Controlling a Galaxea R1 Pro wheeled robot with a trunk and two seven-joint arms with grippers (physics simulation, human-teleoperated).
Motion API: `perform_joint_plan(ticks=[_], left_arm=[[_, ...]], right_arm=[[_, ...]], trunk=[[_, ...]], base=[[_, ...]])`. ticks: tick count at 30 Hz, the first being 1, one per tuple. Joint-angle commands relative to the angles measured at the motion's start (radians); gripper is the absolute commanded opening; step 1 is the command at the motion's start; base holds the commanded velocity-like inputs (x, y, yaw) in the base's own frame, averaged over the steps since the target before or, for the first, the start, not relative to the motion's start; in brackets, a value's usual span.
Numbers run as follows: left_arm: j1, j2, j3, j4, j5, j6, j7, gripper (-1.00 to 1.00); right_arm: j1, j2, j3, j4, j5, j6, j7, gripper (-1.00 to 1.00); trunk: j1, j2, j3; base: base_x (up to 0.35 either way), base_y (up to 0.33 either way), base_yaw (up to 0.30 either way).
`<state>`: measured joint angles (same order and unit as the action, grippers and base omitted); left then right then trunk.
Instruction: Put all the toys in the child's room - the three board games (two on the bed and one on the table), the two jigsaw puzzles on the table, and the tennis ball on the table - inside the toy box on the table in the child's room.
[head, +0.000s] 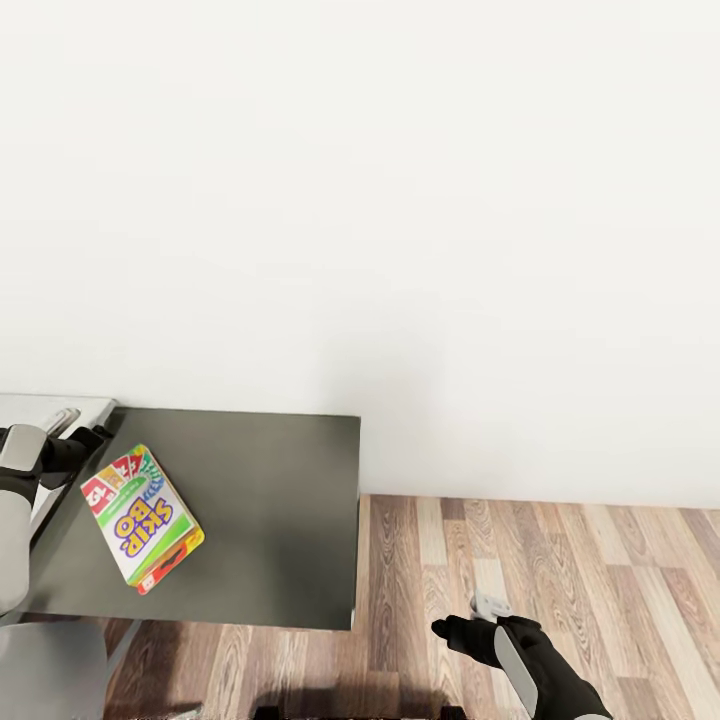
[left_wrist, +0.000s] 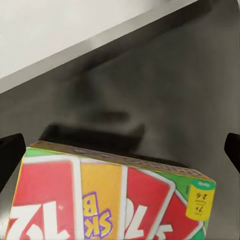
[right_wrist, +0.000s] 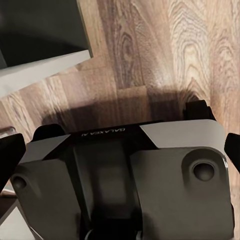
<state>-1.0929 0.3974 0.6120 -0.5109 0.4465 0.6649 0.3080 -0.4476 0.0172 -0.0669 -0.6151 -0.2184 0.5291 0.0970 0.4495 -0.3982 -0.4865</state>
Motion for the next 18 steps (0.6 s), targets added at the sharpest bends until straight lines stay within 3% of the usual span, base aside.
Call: perform_joint_plan(ticks=[1,5,13,18], left_arm=[[-0.001,0.000,0.002,-0.001,0.010,0.003,0.008,1.00],[-0.002,0.000,0.002,-0.014,0.011,0.002,0.008,1.00],[-0.002,-0.002,-0.004,-0.124,0.010,0.013,0.008,1.00],[-0.002,-0.003,-0.006,-0.135,0.008,0.012,0.007,1.00]], right_arm=[[0.000,0.001,-0.007,-0.002,0.001,0.006,0.004,1.00],[0.000,0.001,-0.007,-0.002,0.001,0.006,0.004,1.00],[0.000,0.000,-0.007,-0.002,0.001,0.006,0.004,1.00],[0.000,0.000,-0.007,-0.002,0.001,0.005,0.004,1.00]], trunk=[[0.000,-0.002,-0.003],[0.000,-0.002,-0.010],[0.000,-0.002,-0.017],[0.000,-0.002,-0.017]], base=[[0.000,0.000,0.000],[0.000,0.000,0.000],[0.000,0.000,0.000],[0.000,0.000,0.000]])
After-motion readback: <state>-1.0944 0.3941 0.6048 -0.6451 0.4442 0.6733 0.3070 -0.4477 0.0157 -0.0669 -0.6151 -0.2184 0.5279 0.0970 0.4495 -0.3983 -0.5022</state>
